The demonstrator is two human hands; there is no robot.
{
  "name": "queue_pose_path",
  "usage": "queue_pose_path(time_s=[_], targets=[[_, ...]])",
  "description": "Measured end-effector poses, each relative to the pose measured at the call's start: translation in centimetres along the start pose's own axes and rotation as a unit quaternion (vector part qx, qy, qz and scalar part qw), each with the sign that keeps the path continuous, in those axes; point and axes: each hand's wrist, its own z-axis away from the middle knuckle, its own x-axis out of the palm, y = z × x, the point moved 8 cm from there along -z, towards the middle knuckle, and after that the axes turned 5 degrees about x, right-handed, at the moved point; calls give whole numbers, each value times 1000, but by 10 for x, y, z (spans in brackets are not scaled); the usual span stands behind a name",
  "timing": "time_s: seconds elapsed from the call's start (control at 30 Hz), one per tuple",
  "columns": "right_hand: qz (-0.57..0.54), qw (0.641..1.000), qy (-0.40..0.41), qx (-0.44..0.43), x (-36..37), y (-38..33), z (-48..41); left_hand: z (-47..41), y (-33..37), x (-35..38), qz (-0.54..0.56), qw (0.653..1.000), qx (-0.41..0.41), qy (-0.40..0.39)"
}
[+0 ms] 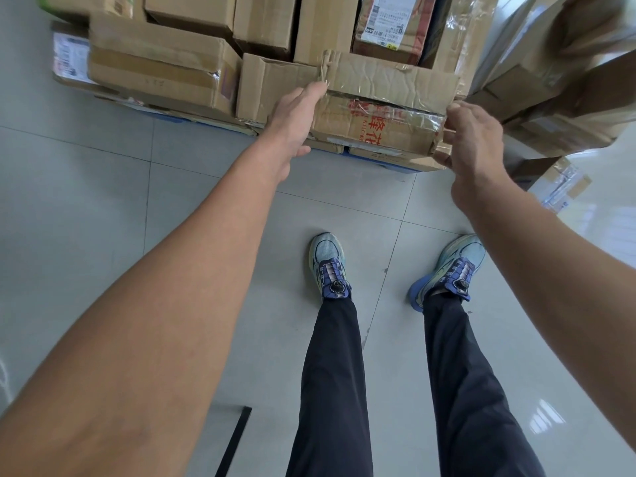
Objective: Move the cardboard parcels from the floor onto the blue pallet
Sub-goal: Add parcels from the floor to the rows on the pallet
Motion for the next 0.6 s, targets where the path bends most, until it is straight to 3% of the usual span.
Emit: queue_pose_path(time_s=[0.6], targets=[[-2,1000,-2,7,-2,7,-3,0,-4,3,-3,998,24,51]])
